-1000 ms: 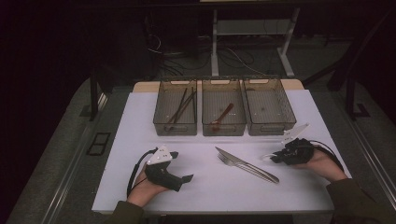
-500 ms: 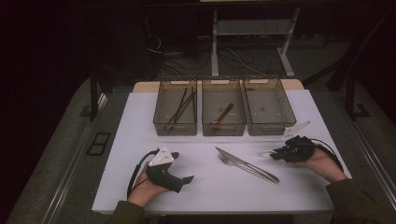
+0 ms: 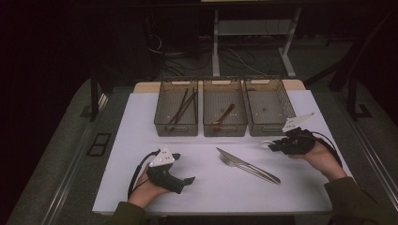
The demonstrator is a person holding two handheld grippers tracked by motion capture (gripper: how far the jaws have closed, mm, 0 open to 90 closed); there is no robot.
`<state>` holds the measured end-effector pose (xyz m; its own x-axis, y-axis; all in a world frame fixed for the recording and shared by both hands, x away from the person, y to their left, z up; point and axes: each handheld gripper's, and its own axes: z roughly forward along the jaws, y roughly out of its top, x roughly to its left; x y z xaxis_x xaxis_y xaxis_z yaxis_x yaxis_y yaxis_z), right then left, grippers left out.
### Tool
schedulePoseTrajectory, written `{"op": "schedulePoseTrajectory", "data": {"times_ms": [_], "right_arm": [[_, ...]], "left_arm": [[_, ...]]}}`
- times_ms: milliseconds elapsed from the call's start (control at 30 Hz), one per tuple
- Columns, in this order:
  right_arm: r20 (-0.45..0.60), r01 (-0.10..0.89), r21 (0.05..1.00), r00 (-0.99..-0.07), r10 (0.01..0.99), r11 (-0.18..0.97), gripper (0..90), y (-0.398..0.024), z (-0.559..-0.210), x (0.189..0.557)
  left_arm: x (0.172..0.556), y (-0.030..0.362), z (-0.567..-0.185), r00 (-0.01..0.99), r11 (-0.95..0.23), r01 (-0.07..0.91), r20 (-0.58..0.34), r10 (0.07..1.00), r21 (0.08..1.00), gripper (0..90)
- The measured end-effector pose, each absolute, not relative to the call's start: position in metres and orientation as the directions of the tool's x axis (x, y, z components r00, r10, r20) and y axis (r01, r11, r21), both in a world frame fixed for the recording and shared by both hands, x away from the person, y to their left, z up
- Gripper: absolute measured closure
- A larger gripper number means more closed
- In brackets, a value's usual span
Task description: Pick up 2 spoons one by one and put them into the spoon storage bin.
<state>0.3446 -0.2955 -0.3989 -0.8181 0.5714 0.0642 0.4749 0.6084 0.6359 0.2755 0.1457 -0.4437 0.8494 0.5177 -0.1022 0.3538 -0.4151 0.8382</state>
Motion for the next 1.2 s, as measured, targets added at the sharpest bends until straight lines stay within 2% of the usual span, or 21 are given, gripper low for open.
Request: {"op": "schedulePoseTrajectory", "data": {"times_ms": [733, 1200], "right_arm": [[0.054, 0.443, 0.714, -0.807, 0.588, 0.542, 79.6, -0.255, -0.363, 0.376], [0.059, 0.434, 0.723, -0.815, 0.577, 0.538, 79.6, -0.201, -0.34, 0.414]], "left_arm": [[0.274, 0.145, -0.442, 0.849, -0.41, 0.351, -0.102, 0.518, 0.842, 0.0], [0.274, 0.145, -0.441, 0.851, -0.404, 0.35, -0.107, 0.514, 0.845, 0.0]]}}
